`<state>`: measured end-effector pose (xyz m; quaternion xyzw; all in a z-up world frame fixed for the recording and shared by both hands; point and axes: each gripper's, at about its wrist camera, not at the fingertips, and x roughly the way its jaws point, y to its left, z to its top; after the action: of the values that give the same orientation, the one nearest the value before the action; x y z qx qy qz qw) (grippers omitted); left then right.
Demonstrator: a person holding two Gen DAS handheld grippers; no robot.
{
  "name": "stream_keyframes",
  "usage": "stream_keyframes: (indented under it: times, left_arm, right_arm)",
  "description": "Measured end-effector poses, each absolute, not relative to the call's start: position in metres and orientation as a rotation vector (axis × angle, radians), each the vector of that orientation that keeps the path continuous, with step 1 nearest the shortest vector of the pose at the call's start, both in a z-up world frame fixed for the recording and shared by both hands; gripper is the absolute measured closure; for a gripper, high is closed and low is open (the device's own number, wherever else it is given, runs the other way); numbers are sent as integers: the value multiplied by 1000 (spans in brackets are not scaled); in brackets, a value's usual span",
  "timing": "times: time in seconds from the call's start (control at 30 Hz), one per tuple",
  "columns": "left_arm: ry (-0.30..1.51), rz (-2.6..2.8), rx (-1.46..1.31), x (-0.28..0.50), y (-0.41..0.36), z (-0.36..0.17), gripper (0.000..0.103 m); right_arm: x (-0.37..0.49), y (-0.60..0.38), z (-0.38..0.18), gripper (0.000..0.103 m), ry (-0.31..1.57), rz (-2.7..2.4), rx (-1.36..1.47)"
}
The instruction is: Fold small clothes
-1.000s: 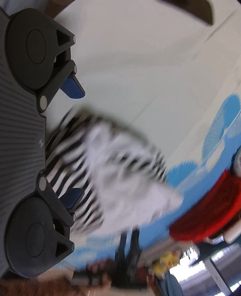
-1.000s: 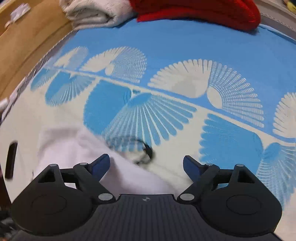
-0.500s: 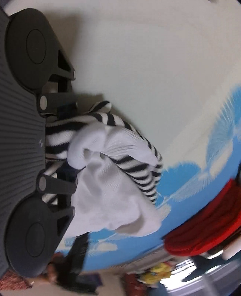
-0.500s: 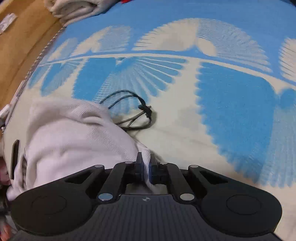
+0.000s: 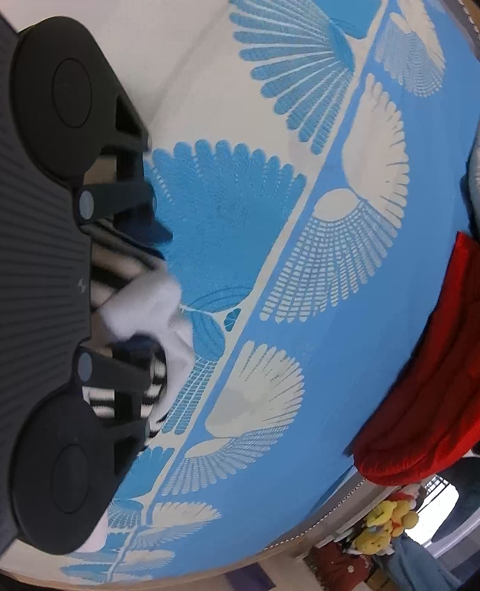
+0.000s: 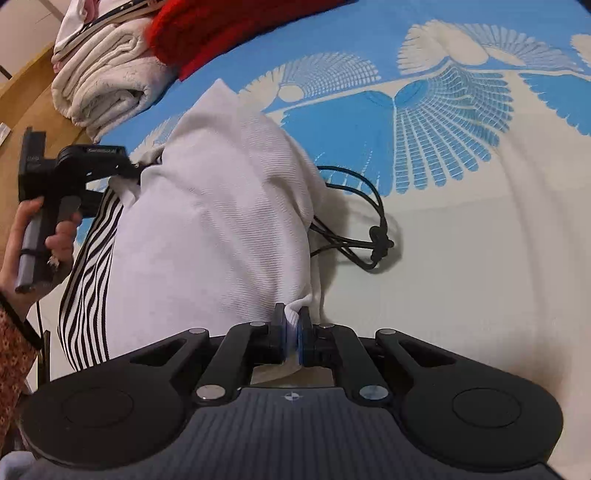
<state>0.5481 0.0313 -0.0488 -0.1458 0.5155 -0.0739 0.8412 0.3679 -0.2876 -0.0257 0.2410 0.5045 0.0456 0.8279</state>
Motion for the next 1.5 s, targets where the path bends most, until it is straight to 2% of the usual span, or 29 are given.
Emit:
stream_keyframes:
  times: [0.1, 0.13, 0.4, 0.63, 0.83, 0.87, 0.9, 0.93, 0.97, 1.0, 1.1, 1.3, 1.5]
  left_arm:
    - [1039, -158, -259, 540, 48, -37, 6]
    - [1037, -156, -244, 540, 51, -32, 4]
    - [1098, -110, 110, 514, 37, 16, 0]
    - [1030, -134, 65, 422, 60, 45, 0]
    - [927, -43, 21, 306, 77, 46, 0]
    - [908, -25, -9, 283, 79, 46, 0]
    - [894, -28, -38, 261, 80, 45, 0]
    - [882, -31, -60, 238, 81, 43, 0]
    - [871, -23, -70, 219, 80, 41, 0]
    - [863, -11, -73, 200, 78, 38, 0]
    - [857, -40, -50, 150, 74, 30, 0]
    - [703, 1, 124, 81, 54, 15, 0]
    - [700, -52, 73, 72, 52, 8, 0]
  right_arm:
    - [369, -286, -30, 98, 1094, 67, 536]
    - [369, -283, -29, 98, 1092, 56, 529]
    - [350, -255, -27, 98, 1060, -30, 464]
    - [335, -264, -32, 98, 1051, -66, 545]
    - [319, -241, -28, 98, 1035, -82, 485]
    - [316, -244, -23, 91, 1037, -115, 474]
    - [311, -246, -12, 73, 1014, -173, 460]
    - [301, -247, 4, 61, 957, -220, 421]
    - [289, -245, 19, 39, 893, -221, 377]
    - [273, -240, 35, 29, 829, -203, 330]
    - [218, -216, 61, 20, 722, -135, 202]
    - [107, -175, 31, 18, 654, -100, 8]
    - [98, -157, 20, 18, 642, -82, -7]
